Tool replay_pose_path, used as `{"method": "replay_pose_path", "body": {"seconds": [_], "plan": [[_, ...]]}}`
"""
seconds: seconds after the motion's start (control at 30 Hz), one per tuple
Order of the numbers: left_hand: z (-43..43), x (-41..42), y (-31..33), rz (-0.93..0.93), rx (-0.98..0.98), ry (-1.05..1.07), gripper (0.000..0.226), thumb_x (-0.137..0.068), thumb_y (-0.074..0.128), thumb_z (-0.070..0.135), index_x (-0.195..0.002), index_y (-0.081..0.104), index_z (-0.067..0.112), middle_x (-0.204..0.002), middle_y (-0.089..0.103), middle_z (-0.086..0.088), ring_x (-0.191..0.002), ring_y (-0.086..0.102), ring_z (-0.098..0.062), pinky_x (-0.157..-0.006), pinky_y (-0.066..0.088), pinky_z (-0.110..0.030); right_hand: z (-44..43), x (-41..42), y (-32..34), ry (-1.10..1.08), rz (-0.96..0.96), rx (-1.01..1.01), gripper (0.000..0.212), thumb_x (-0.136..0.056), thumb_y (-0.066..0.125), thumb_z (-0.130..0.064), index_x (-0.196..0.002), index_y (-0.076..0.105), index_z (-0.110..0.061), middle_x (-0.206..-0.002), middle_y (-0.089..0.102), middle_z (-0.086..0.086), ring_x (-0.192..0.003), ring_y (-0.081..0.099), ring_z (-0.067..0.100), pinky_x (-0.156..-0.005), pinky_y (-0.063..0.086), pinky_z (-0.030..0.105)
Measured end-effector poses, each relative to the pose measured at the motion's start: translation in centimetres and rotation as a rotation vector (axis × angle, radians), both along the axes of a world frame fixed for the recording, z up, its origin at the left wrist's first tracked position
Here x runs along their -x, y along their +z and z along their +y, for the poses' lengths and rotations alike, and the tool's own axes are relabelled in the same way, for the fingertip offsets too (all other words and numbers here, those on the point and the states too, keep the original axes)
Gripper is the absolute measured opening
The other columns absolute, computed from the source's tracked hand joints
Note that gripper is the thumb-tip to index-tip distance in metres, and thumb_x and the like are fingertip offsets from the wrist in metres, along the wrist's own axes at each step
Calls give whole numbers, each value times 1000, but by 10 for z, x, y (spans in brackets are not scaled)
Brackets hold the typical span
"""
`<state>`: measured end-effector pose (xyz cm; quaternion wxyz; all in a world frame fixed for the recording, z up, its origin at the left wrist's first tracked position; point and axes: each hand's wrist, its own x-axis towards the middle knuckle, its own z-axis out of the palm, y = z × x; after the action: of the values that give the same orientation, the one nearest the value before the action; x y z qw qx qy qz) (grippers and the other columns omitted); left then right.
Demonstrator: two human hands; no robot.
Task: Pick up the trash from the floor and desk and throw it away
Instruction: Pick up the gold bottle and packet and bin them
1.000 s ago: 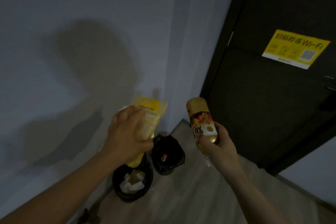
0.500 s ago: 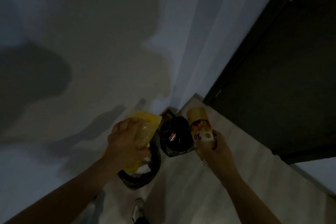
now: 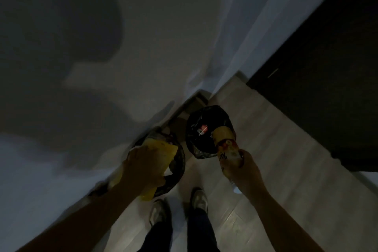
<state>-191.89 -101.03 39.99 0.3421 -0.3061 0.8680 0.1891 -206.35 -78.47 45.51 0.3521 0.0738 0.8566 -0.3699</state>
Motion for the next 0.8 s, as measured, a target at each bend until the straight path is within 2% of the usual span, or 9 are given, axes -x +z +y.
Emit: {"method": "replay_pose_path", "body": {"seconds": [0.13,0.23,0.27,0.33,0.4,0.47,0.57,0.67,0.8], "plan": [[3,4,-65,-76,5,22,104,-63,65,61,-146,14,23,-148,26,-7,-136,28,-33,-108,30,-44,2,25,-54,42,-51,-70,58,-83,69,-31,-132,43,-18,-84,56,-6,-67,56,7,-44,39,16],[2,6,-111,-137,-42,-59,99,-69,63,60,-147,17,20,-149,24,-10,-137,24,-34,-112,26,-43,7,40,-94,98,-59,-114,62,-82,70,-31,-134,41,-15,-97,56,1,-73,53,6,-52,39,18],[2,7,-125,-142,-40,-62,98,-69,62,61,-147,18,21,-149,24,-9,-137,24,-34,-112,26,-44,8,43,-105,112,-63,-117,65,-81,71,-32,-135,40,-14,-101,55,2,-77,55,9,-57,44,21],[3,12,-152,-145,-40,-52,100,-66,61,63,-147,18,22,-148,24,-8,-137,23,-33,-111,28,-47,10,50,-129,97,-97,-116,67,-81,72,-32,-137,39,-14,-109,58,8,-92,61,23,-73,55,37],[4,17,-177,-142,-44,-5,103,-65,63,63,-147,16,22,-149,22,-8,-137,21,-34,-110,28,-49,13,58,-153,73,-132,-113,65,-81,72,-29,-135,40,-15,-112,59,12,-99,61,31,-84,55,44],[4,20,-197,-163,-47,31,106,-65,64,65,-148,13,22,-151,19,-8,-138,18,-36,-111,26,-51,16,65,-174,84,-144,-130,62,-81,71,-28,-135,42,-14,-110,60,12,-97,61,31,-80,55,41],[2,21,-220,-202,-10,85,113,-64,63,71,-149,6,22,-155,13,-8,-142,12,-35,-113,16,-56,18,72,-196,156,-124,-181,62,-82,70,-31,-134,42,-13,-109,57,7,-86,57,19,-59,45,24],[3,23,-232,-152,15,95,109,-63,60,76,-149,13,28,-155,17,-4,-144,12,-30,-113,8,-59,21,79,-213,182,-110,-204,59,-82,70,-32,-130,44,-12,-109,58,9,-90,57,22,-67,46,28],[5,25,-240,-21,-81,180,87,-72,69,58,-143,35,23,-146,39,-4,-135,35,-26,-113,27,-42,16,93,-230,246,-133,-284,57,-84,66,-34,-131,44,-10,-115,60,15,-99,59,31,-78,48,34]]}}
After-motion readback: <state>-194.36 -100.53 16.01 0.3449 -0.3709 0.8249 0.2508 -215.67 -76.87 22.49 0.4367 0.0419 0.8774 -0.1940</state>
